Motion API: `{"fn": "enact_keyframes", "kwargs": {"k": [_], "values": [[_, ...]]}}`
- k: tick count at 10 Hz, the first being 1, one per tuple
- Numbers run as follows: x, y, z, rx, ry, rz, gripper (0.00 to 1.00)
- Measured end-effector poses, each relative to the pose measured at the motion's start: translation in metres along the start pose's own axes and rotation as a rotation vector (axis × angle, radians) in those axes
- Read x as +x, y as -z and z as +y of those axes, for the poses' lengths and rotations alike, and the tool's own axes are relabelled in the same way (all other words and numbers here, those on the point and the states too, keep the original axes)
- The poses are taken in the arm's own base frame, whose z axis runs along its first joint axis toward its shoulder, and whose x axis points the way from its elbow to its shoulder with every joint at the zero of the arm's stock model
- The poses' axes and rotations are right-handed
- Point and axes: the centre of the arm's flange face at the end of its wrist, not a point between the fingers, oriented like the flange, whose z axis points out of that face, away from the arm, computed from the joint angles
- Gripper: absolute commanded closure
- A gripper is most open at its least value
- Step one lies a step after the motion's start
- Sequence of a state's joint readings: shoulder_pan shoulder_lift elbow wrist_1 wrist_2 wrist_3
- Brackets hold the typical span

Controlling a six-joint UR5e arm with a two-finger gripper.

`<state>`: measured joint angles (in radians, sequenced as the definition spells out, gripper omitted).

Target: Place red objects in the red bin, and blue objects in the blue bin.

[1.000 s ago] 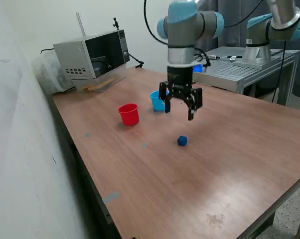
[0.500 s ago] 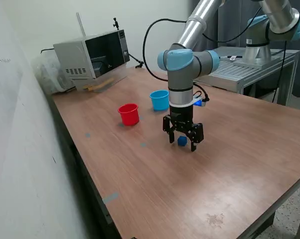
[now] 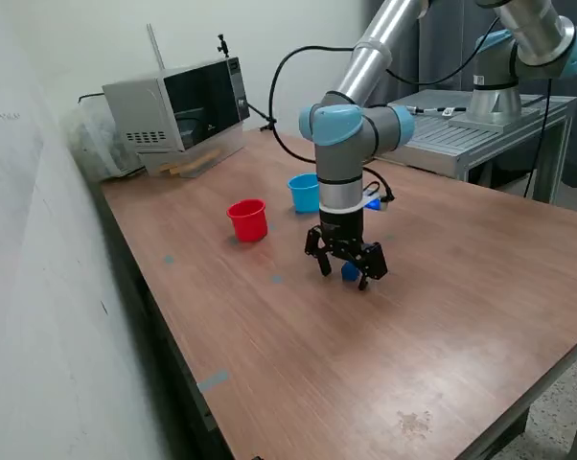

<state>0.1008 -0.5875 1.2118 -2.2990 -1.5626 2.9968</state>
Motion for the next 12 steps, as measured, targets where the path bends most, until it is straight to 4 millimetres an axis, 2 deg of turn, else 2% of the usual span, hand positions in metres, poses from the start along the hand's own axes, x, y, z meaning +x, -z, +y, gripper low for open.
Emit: {"fn": "enact_keyframes", "kwargs": {"k": [2, 5, 7, 12], "values": [[-0.003, 0.009, 0.002, -0.009, -0.001, -0.005, 0.0], [-0.004, 0.032, 0.003, -0.031, 0.001, -0.011, 0.0], [-0.002, 0.044, -0.003, -0.031, 0.003, -0.011, 0.0], [0.006, 0.052, -0.019, -0.014, 0.031, -0.002, 0.0]]}}
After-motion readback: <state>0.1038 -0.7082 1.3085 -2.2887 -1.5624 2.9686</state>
